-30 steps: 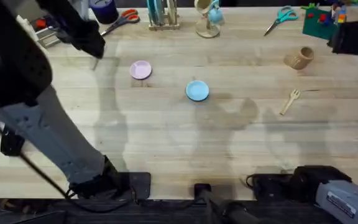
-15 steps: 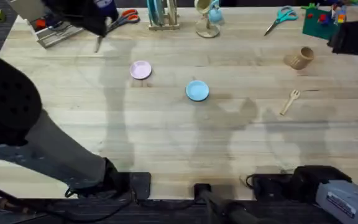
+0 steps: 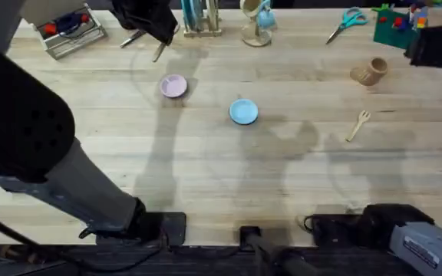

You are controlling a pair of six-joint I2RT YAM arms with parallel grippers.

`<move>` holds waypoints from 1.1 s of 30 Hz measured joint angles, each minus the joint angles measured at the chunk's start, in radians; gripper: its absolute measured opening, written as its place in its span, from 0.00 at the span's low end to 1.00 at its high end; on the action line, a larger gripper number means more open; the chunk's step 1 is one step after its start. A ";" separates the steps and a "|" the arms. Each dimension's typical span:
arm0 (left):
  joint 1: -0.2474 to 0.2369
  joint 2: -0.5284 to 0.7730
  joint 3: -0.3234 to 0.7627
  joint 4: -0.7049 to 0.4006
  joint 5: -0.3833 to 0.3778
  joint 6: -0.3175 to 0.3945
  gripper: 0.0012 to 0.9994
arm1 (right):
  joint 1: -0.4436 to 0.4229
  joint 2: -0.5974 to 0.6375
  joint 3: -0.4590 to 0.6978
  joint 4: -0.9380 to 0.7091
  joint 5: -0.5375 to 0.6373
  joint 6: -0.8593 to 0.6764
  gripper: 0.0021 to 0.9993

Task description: Pick up a utensil and set it on the pink plate, then put the other utensil in the container.

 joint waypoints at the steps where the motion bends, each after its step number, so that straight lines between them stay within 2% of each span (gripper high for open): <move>1: 0.000 0.006 0.000 0.000 -0.001 -0.003 0.04 | 0.000 0.000 0.000 0.000 0.000 0.000 0.99; 13: 0.001 0.059 -0.047 0.035 -0.005 -0.017 0.04 | 0.000 0.000 0.000 0.000 0.000 0.000 1.00; 21: 0.001 0.066 -0.175 0.114 -0.009 -0.024 0.04 | 0.000 0.000 0.000 0.000 0.000 0.000 1.00; 22: 0.001 0.066 -0.226 0.156 -0.012 -0.029 0.04 | 0.000 0.000 0.000 0.000 0.000 0.000 1.00; 33: 0.001 0.067 -0.358 0.278 -0.012 -0.036 0.04 | 0.000 0.000 0.000 0.000 0.000 0.000 1.00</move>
